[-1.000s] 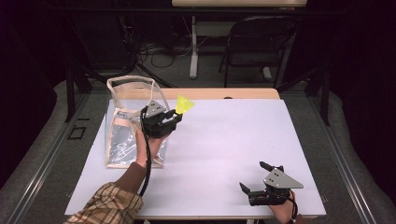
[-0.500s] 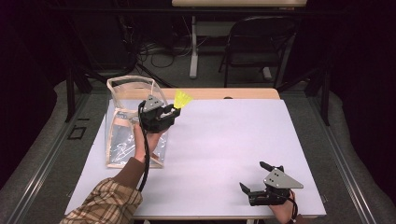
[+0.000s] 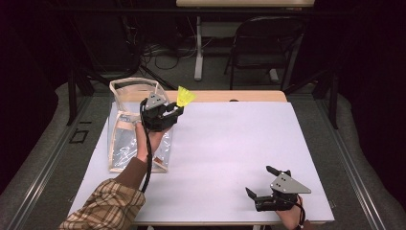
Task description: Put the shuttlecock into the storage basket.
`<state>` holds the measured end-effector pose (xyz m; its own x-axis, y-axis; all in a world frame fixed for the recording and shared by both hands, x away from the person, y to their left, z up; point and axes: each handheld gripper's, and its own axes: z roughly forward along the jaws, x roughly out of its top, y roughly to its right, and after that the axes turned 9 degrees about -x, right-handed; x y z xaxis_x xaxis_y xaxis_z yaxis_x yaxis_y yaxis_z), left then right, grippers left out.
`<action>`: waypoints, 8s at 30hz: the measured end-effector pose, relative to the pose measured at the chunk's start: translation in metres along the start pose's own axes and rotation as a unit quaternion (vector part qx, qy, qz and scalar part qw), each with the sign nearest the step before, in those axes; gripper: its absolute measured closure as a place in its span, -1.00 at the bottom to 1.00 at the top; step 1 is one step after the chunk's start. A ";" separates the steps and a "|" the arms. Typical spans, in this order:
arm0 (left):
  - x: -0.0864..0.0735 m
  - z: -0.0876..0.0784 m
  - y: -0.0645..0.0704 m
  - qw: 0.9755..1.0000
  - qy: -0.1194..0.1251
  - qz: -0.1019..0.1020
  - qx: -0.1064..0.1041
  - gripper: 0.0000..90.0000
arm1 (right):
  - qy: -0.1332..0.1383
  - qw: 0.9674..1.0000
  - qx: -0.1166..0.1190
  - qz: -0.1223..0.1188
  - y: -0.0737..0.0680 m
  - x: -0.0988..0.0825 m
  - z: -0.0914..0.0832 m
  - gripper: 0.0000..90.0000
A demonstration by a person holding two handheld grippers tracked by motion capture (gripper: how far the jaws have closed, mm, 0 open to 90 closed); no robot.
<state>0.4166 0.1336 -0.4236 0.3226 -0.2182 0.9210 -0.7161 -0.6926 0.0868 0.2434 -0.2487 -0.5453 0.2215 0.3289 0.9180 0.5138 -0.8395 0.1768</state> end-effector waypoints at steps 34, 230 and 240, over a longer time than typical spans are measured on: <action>0.023 -0.008 -0.015 1.000 0.015 0.001 0.017 0.45 | 0.000 1.000 0.000 0.001 0.000 0.000 0.000 -1.00; -0.022 -0.059 -0.111 0.993 -0.011 -0.091 0.080 0.45 | -0.008 1.000 0.009 0.005 0.000 -0.002 0.003 -1.00; -0.024 -0.058 -0.112 0.993 -0.019 -0.094 0.073 0.45 | -0.008 1.000 0.009 0.005 0.000 -0.002 0.003 -1.00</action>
<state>0.4534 0.2557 -0.4333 0.4669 -0.1002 0.8786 -0.5443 -0.8156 0.1962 0.2452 -0.2482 -0.5480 0.2405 0.3282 0.9135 0.5265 -0.8347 0.1613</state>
